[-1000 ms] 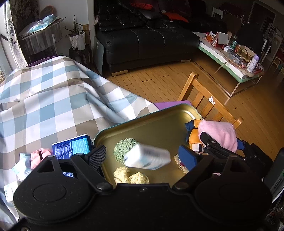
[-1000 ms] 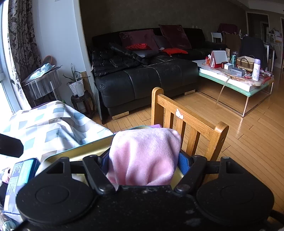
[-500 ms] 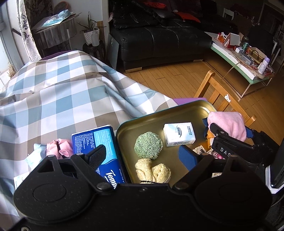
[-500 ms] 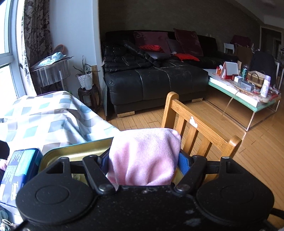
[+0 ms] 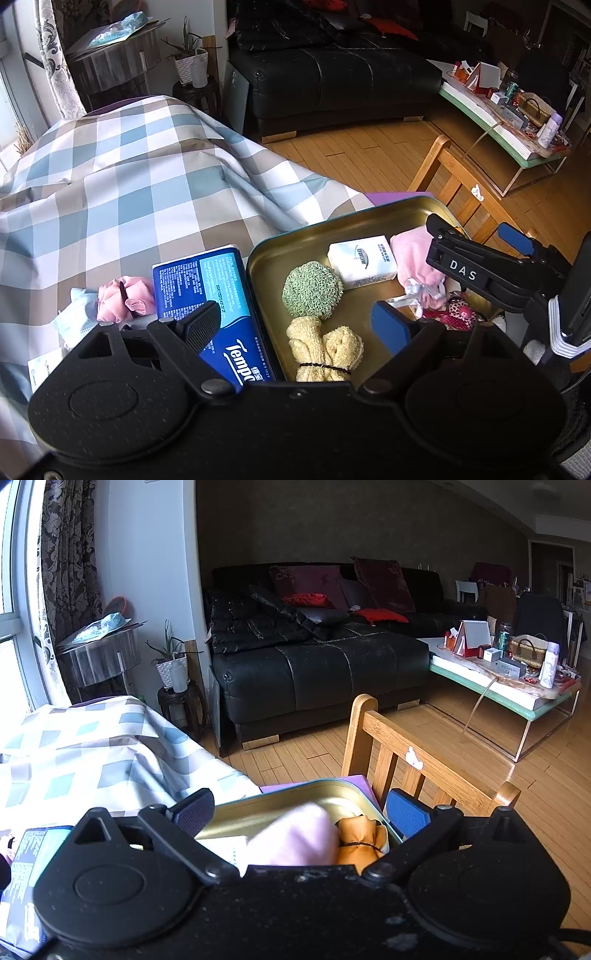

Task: Organize soft objects
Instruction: 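Withdraw both open grippers from the tray back toward the bed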

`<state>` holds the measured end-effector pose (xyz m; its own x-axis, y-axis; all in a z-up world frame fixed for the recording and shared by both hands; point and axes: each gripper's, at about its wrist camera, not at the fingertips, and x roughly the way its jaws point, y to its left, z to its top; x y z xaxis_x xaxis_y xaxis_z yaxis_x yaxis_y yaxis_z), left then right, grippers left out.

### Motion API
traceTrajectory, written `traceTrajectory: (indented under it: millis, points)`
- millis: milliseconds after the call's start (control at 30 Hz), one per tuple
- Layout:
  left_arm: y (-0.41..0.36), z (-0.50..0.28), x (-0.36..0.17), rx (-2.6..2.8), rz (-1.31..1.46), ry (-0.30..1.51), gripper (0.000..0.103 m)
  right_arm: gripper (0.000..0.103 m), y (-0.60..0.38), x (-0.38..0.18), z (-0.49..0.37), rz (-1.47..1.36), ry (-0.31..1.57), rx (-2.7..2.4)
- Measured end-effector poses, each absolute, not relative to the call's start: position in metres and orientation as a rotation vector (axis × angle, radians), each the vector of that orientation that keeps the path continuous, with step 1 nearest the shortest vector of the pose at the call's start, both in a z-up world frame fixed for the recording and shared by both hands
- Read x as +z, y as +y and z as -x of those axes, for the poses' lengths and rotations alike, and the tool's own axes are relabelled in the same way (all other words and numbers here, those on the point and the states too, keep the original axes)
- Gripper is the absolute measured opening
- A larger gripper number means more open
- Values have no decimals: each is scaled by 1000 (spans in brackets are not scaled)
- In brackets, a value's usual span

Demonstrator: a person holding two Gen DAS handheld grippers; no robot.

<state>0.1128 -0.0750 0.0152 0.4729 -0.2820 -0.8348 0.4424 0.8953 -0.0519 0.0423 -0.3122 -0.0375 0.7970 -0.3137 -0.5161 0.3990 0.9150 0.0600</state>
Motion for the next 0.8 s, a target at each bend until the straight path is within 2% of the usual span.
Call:
traceTrajectory:
  millis: [800]
  points:
    - [-43,-113,10,-387,-155,979,85,100,-305,-38,-44,-129,528,-377]
